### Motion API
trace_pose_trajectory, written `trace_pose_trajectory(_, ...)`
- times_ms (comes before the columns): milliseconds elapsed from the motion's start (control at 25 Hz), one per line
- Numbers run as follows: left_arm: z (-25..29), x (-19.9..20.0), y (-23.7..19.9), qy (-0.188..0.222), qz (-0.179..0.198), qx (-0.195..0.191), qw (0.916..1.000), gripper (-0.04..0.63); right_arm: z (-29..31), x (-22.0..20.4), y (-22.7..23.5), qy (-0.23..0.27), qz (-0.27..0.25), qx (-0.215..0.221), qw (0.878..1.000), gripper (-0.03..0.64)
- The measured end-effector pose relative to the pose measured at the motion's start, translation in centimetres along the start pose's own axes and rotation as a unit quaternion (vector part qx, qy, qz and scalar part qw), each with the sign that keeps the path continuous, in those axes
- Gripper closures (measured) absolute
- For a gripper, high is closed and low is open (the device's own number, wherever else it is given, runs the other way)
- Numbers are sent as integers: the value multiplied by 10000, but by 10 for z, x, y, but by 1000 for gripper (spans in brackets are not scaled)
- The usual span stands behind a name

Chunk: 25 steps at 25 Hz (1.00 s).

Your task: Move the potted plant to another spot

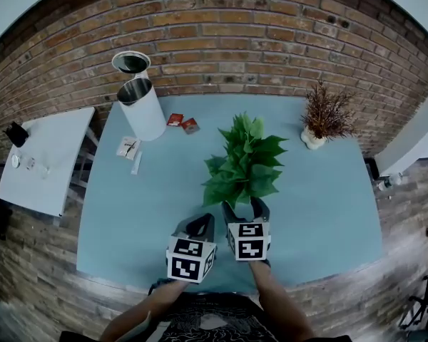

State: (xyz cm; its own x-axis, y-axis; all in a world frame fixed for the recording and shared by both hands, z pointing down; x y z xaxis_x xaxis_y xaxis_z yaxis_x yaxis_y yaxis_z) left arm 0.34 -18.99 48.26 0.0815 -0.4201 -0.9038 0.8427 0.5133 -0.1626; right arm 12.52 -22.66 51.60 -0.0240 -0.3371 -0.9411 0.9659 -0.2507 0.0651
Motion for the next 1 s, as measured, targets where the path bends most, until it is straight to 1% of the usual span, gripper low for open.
trace_pose_trajectory(120,1,2,3,38,41,38,10000,600,8,-1,3,5,76,-62,10000,271)
trace_pose_trajectory(280,0,4,3,71,57,123,9999,600,20,-3,6,8,51,-77,10000,193)
trace_pose_trajectory(520,-2,3,2,88,-6,287,9995,600,37,-9,9,-54,11,-61,10000,160)
trace_pose_trajectory(680,-6,0,1,86,-44,402,9991,600,43,-8,11,-71,-10,-78,9999,155)
trace_pose_trajectory(880,-10,-2,7,114,-79,453,9989,600,52,-7,13,-83,-40,-36,10000,156)
trace_pose_trajectory(1000,-13,-4,7,134,-92,525,9985,598,52,-8,16,-113,-95,-23,9999,192)
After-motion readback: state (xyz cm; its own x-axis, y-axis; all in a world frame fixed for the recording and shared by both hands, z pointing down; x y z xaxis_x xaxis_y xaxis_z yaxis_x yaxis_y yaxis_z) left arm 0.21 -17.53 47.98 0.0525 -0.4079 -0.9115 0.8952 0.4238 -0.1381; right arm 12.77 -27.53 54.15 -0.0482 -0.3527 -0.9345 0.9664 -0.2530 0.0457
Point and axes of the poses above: the fingertips, and each gripper's own axes: z forward along the fingers, y to its right, x out of its top, the point moved 6 cm from there along -z, backward along the fingers, and after that the axes turned 10 degrees about y, right-handed, at the moved point
